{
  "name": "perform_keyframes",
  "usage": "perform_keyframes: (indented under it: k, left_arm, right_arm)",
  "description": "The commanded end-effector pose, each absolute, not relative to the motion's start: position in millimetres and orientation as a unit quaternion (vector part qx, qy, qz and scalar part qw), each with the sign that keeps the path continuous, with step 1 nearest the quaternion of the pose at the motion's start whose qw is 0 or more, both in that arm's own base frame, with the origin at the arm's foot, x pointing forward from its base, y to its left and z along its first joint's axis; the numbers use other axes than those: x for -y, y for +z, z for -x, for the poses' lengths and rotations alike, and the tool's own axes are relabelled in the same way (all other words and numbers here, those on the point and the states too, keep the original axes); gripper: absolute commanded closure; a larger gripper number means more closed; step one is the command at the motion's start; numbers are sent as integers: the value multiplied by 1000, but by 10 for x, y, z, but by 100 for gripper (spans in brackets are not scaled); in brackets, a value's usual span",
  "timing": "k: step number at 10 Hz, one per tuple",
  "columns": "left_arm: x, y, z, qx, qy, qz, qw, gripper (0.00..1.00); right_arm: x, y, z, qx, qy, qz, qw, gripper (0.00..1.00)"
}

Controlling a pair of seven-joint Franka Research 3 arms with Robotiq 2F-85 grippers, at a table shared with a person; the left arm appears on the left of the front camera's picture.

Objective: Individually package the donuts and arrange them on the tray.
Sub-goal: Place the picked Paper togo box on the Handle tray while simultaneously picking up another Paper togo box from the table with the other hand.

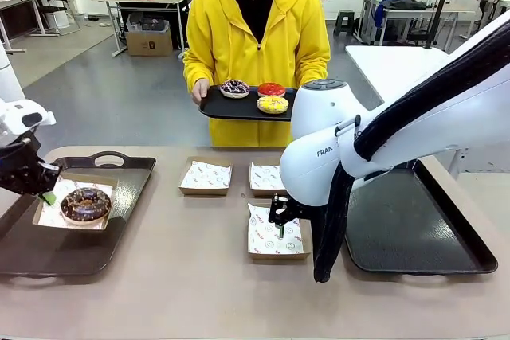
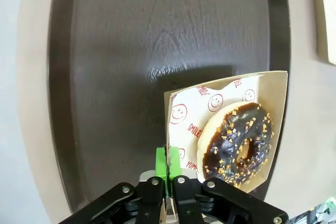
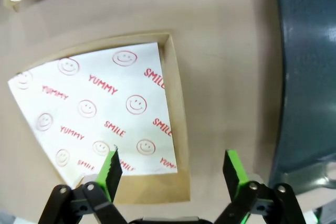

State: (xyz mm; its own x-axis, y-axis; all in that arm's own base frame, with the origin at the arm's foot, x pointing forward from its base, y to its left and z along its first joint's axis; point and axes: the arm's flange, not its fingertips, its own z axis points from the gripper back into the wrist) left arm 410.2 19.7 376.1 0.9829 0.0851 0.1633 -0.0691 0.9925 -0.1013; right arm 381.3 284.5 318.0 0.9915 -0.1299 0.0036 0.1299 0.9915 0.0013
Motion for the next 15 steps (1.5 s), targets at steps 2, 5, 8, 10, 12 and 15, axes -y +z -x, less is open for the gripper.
perform_keyframes:
  k: [2,5,8,10,12,15]
  left_arm:
    - [-142,3497,-3869,37,45,45,997,99]
    - [-127,3528,-3863,11,38,59,997,99]
    - [-110,3515,-3828,-22,15,59,998,99]
    - [-95,3485,-3796,-31,2,61,998,99]
    - [-98,3491,-3787,-31,-5,65,997,99]
    - [-90,3513,-3774,-25,-6,68,997,0]
  right_arm:
    - [-2929,3043,-3928,4,-73,7,997,0]
    - [-2888,3016,-3957,-1,-77,1,997,0]
    - [-2862,3002,-3961,-1,-80,-3,997,0]
    - [-2848,3000,-3974,14,-63,-11,998,0]
    - [-2834,3017,-3972,24,-49,-15,998,7]
    - [-2822,3021,-3976,24,-50,-16,998,100]
